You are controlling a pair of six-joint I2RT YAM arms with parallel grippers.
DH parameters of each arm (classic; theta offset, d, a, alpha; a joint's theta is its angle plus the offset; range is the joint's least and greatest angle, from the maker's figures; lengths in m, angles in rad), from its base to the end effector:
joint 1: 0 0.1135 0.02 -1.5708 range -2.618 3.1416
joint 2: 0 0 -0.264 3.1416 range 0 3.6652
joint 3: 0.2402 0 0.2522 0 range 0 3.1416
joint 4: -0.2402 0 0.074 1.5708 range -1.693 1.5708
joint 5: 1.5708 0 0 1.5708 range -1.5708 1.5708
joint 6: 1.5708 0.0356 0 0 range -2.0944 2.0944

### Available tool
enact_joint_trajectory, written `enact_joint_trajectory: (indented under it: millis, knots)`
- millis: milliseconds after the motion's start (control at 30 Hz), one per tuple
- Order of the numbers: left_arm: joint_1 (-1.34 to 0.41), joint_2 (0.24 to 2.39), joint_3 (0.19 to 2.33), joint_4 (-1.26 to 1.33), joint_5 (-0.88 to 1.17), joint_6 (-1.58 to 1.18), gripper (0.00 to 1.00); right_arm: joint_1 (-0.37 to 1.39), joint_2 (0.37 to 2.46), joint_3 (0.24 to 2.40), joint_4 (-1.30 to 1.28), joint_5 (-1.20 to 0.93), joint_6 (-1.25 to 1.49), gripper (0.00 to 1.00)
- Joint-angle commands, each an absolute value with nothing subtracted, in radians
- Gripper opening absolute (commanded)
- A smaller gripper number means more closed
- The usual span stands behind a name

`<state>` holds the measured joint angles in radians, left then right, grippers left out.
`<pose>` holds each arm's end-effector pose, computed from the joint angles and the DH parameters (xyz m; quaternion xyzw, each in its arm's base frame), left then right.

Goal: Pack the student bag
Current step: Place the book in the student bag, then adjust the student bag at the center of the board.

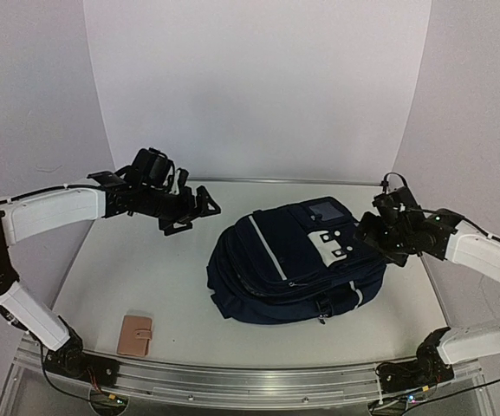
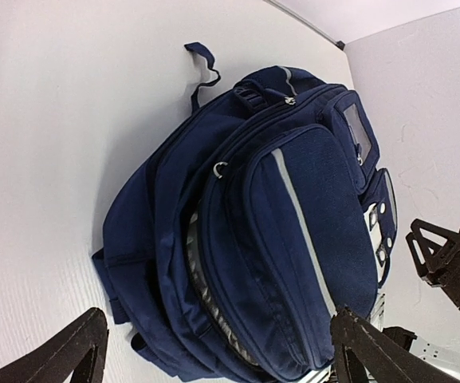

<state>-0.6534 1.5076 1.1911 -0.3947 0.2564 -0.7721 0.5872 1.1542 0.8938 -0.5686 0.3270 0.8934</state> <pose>0.2621 -0.2120 0.2870 -0.0003 0.9032 -0.3582 0.2367 0.2045 0.1224 0.2704 0.1986 0.8998 0.1292 0.3663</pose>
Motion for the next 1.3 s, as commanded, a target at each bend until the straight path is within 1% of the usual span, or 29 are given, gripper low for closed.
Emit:
enact_joint_trajectory:
  millis: [0, 100, 233, 333, 433, 500, 600, 633, 767, 867, 933, 1000, 1100, 1167, 1267]
  knots:
    - [-0.65, 1.644, 1.381, -0.401, 0.31, -0.674, 0.96, 0.571, 1.091, 0.842, -0.58, 0.318, 0.987, 0.98]
    - [-0.65, 1.697, 1.407, -0.357, 0.352, -0.689, 0.95, 0.57, 1.074, 0.781, -0.504, 0.237, 1.049, 0.98]
    - [-0.65, 1.702, 1.352, -0.274, 0.383, -0.695, 0.95, 0.571, 1.095, 0.714, -0.365, 0.147, 1.068, 0.9]
    - [-0.65, 1.705, 1.327, -0.278, 0.369, -0.696, 0.94, 0.571, 1.169, 0.721, -0.294, 0.123, 1.034, 0.87]
    - [-0.65, 1.684, 1.297, -0.292, 0.373, -0.703, 0.93, 0.571, 1.267, 0.762, -0.191, 0.128, 0.955, 0.81]
    - [-0.65, 1.638, 1.251, -0.288, 0.366, -0.721, 0.93, 0.571, 1.335, 0.818, -0.151, 0.165, 0.863, 0.79]
    - [-0.652, 1.541, 1.154, -0.289, 0.341, -0.772, 0.93, 0.562, 1.469, 0.951, -0.146, 0.256, 0.722, 0.75]
    - [-0.652, 1.505, 1.117, -0.293, 0.332, -0.794, 0.93, 0.554, 1.522, 0.998, -0.142, 0.257, 0.679, 0.74]
    - [-0.659, 1.343, 0.977, -0.306, 0.295, -0.863, 0.93, 0.54, 1.716, 1.215, -0.116, 0.165, 0.512, 0.71]
    - [-0.658, 1.203, 0.905, -0.342, 0.247, -0.898, 0.94, 0.54, 1.791, 1.339, -0.125, 0.124, 0.432, 0.7]
    - [-0.655, 1.13, 0.886, -0.393, 0.192, -0.905, 0.95, 0.544, 1.806, 1.397, -0.156, 0.123, 0.41, 0.73]
    - [-0.65, 1.085, 0.873, -0.433, 0.145, -0.899, 0.99, 0.568, 1.804, 1.445, -0.208, 0.167, 0.396, 0.83]
    - [-0.62, 1.095, 0.875, -0.44, 0.188, -0.874, 1.0, 0.653, 1.778, 1.465, -0.283, 0.303, 0.426, 0.93]
    - [-0.595, 1.129, 0.888, -0.436, 0.223, -0.863, 1.0, 0.708, 1.756, 1.461, -0.343, 0.373, 0.505, 0.95]
    - [-0.583, 1.182, 0.908, -0.391, 0.25, -0.831, 1.0, 0.786, 1.704, 1.405, -0.388, 0.397, 0.663, 0.93]
